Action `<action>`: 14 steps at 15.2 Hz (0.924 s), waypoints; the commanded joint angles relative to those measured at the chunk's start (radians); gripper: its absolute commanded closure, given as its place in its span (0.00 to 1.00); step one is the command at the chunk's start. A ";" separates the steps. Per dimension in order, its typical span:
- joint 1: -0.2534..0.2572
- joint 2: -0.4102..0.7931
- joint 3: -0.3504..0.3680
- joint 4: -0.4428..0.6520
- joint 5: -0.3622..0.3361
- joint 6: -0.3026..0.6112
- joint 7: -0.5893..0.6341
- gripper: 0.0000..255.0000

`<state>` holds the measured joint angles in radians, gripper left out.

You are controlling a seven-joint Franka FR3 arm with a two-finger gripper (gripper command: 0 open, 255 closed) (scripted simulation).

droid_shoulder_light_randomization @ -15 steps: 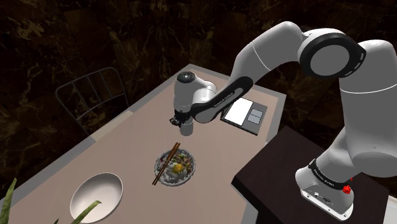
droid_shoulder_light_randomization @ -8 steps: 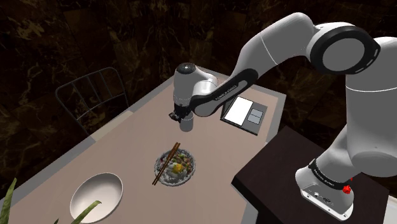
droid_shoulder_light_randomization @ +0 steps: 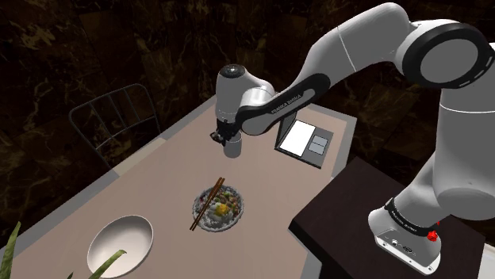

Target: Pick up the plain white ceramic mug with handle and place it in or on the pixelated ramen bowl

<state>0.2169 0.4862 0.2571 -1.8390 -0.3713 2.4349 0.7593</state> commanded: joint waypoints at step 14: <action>0.069 -0.129 0.056 -0.038 0.029 -0.107 0.091 1.00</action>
<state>0.2731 0.3678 0.3071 -1.8686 -0.3412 2.3335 0.8295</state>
